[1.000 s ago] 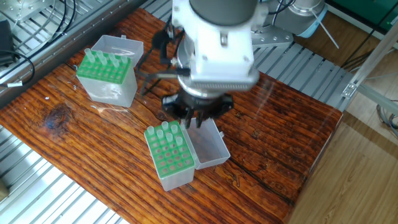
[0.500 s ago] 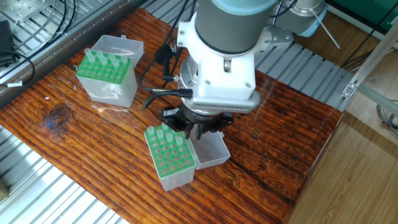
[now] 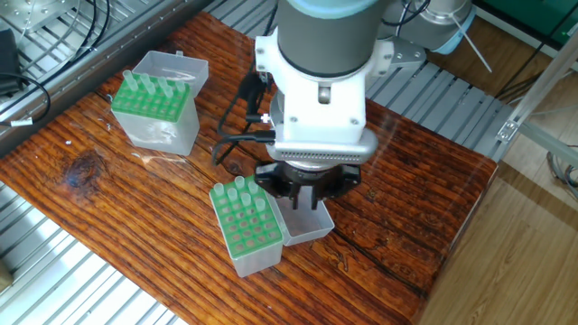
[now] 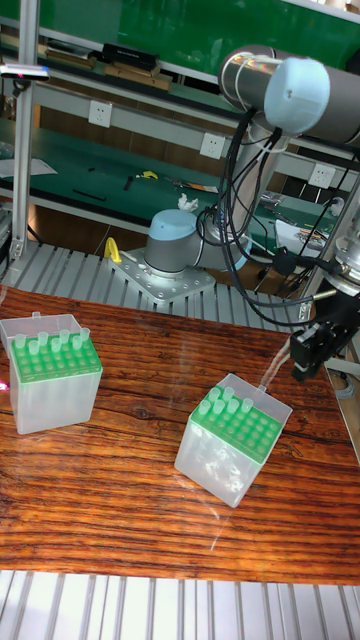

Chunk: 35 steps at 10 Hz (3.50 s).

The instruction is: Transfer all large pipette tips from one holder to another

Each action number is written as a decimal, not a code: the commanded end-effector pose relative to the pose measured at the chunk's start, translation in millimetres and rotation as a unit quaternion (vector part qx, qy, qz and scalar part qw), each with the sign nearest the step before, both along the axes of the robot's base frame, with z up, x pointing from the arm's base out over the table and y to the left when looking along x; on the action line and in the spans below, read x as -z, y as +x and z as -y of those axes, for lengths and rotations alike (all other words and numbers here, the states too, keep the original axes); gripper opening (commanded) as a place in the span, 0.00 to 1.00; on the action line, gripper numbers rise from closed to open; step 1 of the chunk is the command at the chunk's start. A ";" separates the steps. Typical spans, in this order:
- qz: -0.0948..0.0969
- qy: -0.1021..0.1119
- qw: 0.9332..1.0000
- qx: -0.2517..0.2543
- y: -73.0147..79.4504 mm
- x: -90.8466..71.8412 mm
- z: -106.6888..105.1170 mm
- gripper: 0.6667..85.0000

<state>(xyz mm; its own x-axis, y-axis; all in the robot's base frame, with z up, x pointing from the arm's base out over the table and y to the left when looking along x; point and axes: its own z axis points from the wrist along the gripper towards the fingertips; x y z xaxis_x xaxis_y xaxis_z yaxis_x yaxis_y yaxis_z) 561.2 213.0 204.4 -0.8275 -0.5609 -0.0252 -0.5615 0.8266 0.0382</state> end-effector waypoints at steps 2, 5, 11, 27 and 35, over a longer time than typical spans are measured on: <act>0.001 0.026 1.000 -0.011 20.3 3.3 2.5 0.33; 0.007 -0.006 0.998 -0.057 66.7 27.1 55.4 0.34; -0.004 0.016 0.990 -0.143 46.2 55.5 66.0 0.47; 0.007 -0.033 0.989 -0.143 29.0 59.7 77.7 0.43; -0.001 -0.022 0.989 -0.146 24.9 65.7 73.8 0.40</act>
<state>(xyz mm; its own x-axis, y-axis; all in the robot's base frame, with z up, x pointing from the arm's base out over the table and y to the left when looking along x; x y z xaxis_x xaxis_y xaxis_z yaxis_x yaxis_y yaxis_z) 587.7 137.3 138.1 -0.6279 -0.7782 0.0113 -0.7783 0.6279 -0.0054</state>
